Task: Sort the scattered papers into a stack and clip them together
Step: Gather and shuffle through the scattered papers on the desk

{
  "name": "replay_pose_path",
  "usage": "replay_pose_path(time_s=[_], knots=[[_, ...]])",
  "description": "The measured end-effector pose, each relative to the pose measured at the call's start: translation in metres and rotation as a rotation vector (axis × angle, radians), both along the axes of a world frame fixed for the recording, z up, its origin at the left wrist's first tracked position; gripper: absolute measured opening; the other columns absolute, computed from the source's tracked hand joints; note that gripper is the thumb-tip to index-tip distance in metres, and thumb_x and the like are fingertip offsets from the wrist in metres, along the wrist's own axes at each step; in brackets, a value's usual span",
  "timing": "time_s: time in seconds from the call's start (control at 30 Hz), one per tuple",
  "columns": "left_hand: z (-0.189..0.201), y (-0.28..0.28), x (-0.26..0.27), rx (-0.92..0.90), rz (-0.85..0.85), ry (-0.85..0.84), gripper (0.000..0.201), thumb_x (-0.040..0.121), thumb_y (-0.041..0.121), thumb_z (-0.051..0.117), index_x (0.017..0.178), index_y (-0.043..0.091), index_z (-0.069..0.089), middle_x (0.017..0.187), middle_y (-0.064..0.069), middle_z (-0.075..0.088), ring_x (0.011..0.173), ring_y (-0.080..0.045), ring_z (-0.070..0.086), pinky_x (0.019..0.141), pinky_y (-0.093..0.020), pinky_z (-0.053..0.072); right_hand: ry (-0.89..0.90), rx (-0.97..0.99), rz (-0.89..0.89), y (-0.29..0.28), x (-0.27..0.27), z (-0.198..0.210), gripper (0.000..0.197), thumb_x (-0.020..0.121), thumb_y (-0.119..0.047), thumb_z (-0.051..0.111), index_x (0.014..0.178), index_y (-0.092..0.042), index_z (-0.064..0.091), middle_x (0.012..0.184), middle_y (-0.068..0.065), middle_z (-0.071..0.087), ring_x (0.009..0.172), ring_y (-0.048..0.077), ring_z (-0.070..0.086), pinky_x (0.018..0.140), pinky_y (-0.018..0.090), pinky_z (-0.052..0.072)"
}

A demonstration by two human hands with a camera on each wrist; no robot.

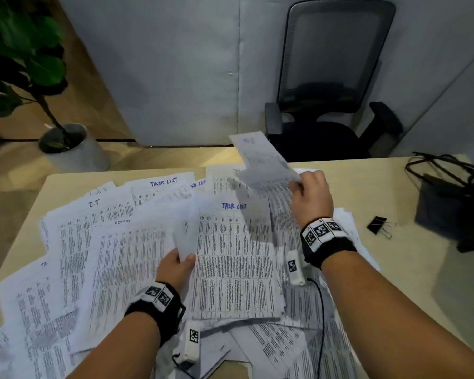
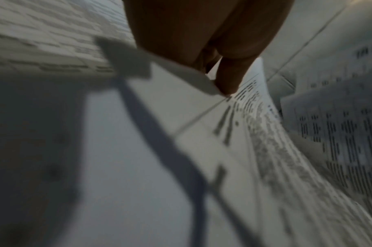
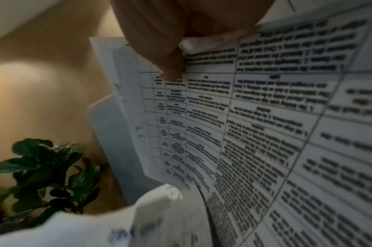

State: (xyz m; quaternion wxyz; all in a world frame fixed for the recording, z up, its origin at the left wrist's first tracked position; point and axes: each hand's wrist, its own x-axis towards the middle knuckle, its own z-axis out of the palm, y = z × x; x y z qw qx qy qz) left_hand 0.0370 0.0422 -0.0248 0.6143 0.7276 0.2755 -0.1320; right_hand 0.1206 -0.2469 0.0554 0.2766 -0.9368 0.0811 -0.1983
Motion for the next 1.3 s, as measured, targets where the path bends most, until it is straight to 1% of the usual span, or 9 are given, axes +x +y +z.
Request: replay_pose_path(time_s=[0.3, 0.33, 0.5, 0.67, 0.9, 1.0, 1.1, 1.23, 1.3], knots=[[0.005, -0.028, -0.004, -0.047, -0.071, 0.083, 0.017, 0.087, 0.0, 0.063, 0.098, 0.012, 0.062, 0.106, -0.023, 0.067, 0.093, -0.036, 0.065, 0.081, -0.054, 0.055, -0.432, 0.025, 0.299, 0.003, -0.043, 0.063, 0.025, 0.09, -0.027, 0.06, 0.078, -0.006, 0.059, 0.081, 0.0, 0.051, 0.067, 0.012, 0.047, 0.054, 0.02, 0.038], [0.009, -0.03, -0.005, -0.065, -0.052, 0.081, 0.008, 0.091, 0.009, 0.062, 0.099, 0.009, 0.062, 0.108, -0.027, 0.066, 0.094, -0.037, 0.065, 0.081, -0.054, 0.054, -0.421, 0.101, 0.268, 0.005, -0.046, 0.063, 0.024, 0.091, -0.03, 0.058, 0.079, -0.01, 0.059, 0.079, -0.003, 0.05, 0.066, 0.009, 0.045, 0.054, 0.018, 0.036], [0.012, -0.031, -0.007, -0.028, -0.056, 0.133, 0.079, 0.09, 0.068, 0.038, 0.144, 0.011, 0.038, 0.149, -0.013, 0.04, 0.135, -0.035, 0.04, 0.11, -0.056, 0.032, -0.02, 0.549, -0.112, -0.002, -0.049, 0.023, 0.019, 0.093, -0.026, 0.056, 0.083, -0.01, 0.051, 0.064, -0.007, 0.049, 0.062, 0.012, 0.043, 0.061, 0.026, 0.044], [0.013, -0.03, -0.013, 0.205, -0.159, 0.051, 0.047, 0.092, 0.013, 0.061, 0.136, 0.005, 0.046, 0.131, -0.01, 0.054, 0.123, -0.033, 0.051, 0.107, -0.047, 0.039, -0.219, 0.324, -0.027, -0.013, -0.058, 0.022, 0.016, 0.093, -0.018, 0.057, 0.077, -0.015, 0.055, 0.071, -0.012, 0.043, 0.066, 0.012, 0.043, 0.061, 0.026, 0.038], [0.003, -0.024, -0.013, 0.266, -0.085, 0.007, 0.034, 0.091, 0.023, 0.064, 0.12, 0.006, 0.059, 0.103, -0.013, 0.067, 0.099, -0.033, 0.064, 0.09, -0.044, 0.051, -0.61, 0.302, 0.312, 0.003, -0.053, 0.071, 0.008, 0.09, -0.005, 0.061, 0.084, -0.004, 0.066, 0.077, 0.005, 0.057, 0.073, 0.017, 0.052, 0.064, 0.028, 0.045], [0.009, -0.023, -0.011, 0.338, -0.187, 0.036, 0.063, 0.093, 0.049, 0.052, 0.133, 0.001, 0.05, 0.132, -0.017, 0.055, 0.123, -0.035, 0.051, 0.105, -0.046, 0.04, -0.431, 0.527, 0.24, 0.013, -0.058, 0.065, 0.023, 0.092, -0.017, 0.059, 0.072, -0.027, 0.052, 0.067, -0.018, 0.046, 0.062, 0.001, 0.043, 0.057, 0.018, 0.035], [0.023, -0.028, -0.013, 0.122, -0.065, 0.104, 0.084, 0.089, 0.069, 0.032, 0.142, 0.004, 0.041, 0.148, -0.017, 0.041, 0.133, -0.036, 0.041, 0.111, -0.049, 0.032, -0.086, 0.618, 0.006, 0.012, -0.057, 0.038, 0.031, 0.092, -0.034, 0.058, 0.069, -0.016, 0.048, 0.06, -0.01, 0.043, 0.055, 0.005, 0.037, 0.055, 0.023, 0.035], [0.036, -0.036, -0.019, -0.228, 0.062, 0.199, 0.091, 0.075, 0.085, 0.027, 0.116, 0.013, 0.065, 0.105, -0.012, 0.07, 0.097, -0.033, 0.065, 0.084, -0.04, 0.051, 0.308, 0.543, -0.101, 0.01, -0.063, -0.002, 0.039, 0.094, -0.041, 0.051, 0.066, -0.016, 0.04, 0.061, -0.004, 0.04, 0.062, 0.018, 0.04, 0.061, 0.028, 0.034], [0.046, -0.044, -0.021, -0.148, -0.02, 0.109, 0.077, 0.079, 0.075, 0.046, 0.119, 0.011, 0.061, 0.11, -0.006, 0.066, 0.106, -0.03, 0.062, 0.09, -0.039, 0.048, 0.399, 0.453, -0.087, 0.014, -0.069, -0.018, 0.04, 0.096, -0.042, 0.046, 0.068, -0.014, 0.042, 0.064, -0.001, 0.043, 0.066, 0.021, 0.044, 0.062, 0.029, 0.033]])
